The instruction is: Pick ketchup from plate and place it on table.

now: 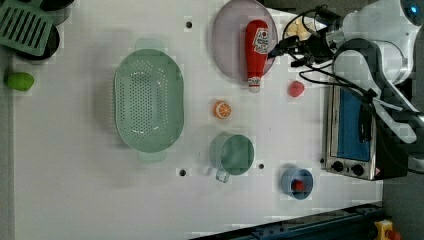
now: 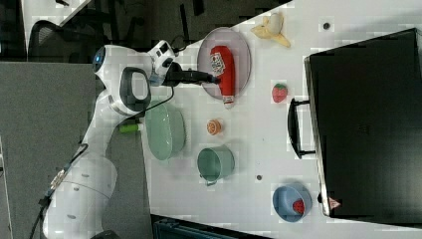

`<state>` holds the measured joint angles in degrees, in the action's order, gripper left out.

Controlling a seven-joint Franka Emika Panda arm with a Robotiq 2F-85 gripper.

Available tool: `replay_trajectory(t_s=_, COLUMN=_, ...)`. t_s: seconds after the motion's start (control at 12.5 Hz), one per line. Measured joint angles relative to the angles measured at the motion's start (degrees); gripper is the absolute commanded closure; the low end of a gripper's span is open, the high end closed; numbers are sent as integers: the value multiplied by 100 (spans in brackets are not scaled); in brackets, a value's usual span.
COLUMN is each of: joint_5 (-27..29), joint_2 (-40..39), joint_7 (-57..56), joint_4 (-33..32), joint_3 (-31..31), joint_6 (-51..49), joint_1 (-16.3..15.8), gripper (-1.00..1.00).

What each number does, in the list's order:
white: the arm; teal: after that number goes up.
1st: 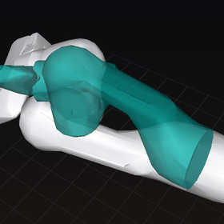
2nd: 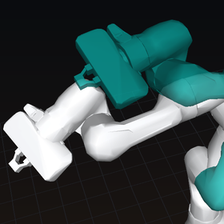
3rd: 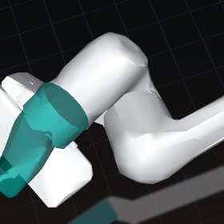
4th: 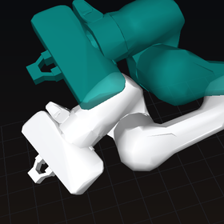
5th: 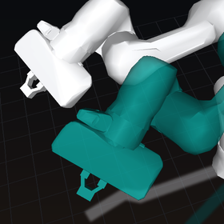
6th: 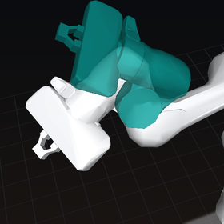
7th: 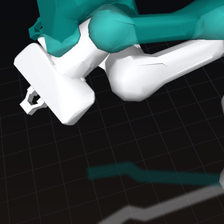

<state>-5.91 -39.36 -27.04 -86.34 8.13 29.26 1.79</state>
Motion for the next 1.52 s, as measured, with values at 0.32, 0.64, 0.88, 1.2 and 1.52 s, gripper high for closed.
replay_trajectory(t_s=0.32, joint_5=-321, joint_2=-243, joint_7=-91, joint_4=39, joint_3=-24, joint_6=753, joint_1=-137, gripper=-100)
replay_trajectory(t_s=0.64, joint_5=-328, joint_2=-629, joint_7=-112, joint_4=50, joint_3=-22, joint_6=1206, joint_1=-184, gripper=-100)
replay_trajectory(t_s=0.88, joint_5=-356, joint_2=-1044, joint_7=-118, joint_4=106, joint_3=-15, joint_6=1399, joint_1=-164, gripper=-100)
replay_trajectory(t_s=1.2, joint_5=-350, joint_2=-1189, joint_7=-155, joint_4=17, joint_3=-57, joint_6=1681, joint_1=-186, gripper=-21)
replay_trajectory(t_s=1.52, joint_5=-362, joint_2=-1172, joint_7=-186, joint_4=56, joint_3=-24, joint_6=1782, joint_1=-215, gripper=-19)
